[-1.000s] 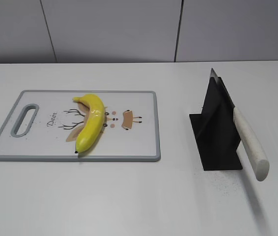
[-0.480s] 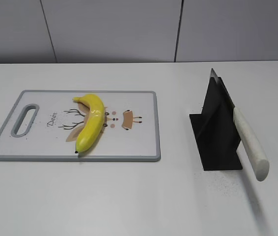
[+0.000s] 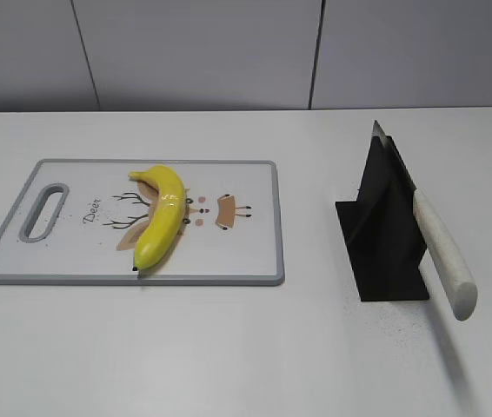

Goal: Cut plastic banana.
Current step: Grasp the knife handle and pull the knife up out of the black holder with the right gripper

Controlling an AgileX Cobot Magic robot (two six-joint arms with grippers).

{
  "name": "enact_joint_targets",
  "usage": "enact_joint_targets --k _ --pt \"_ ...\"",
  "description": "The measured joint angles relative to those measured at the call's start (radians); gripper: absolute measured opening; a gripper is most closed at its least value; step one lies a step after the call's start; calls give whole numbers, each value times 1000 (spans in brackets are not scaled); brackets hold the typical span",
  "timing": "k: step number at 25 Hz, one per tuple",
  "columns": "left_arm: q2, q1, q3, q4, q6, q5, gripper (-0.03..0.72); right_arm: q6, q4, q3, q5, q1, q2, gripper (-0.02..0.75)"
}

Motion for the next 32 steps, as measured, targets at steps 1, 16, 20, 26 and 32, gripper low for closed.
enact_joint_targets --k 1,16,20,26,32 --pt "0 0 0 0 0 0 241 0 10 -18 0 14 34 544" --pt "0 0 0 0 0 0 241 93 64 -147 -50 200 351 531" --pt "0 0 0 0 0 0 241 199 -13 -148 -63 261 425 509" --pt "0 0 0 0 0 0 241 246 -26 -148 -116 269 520 505" --pt "0 0 0 0 0 0 241 299 -33 -148 -133 269 603 486"
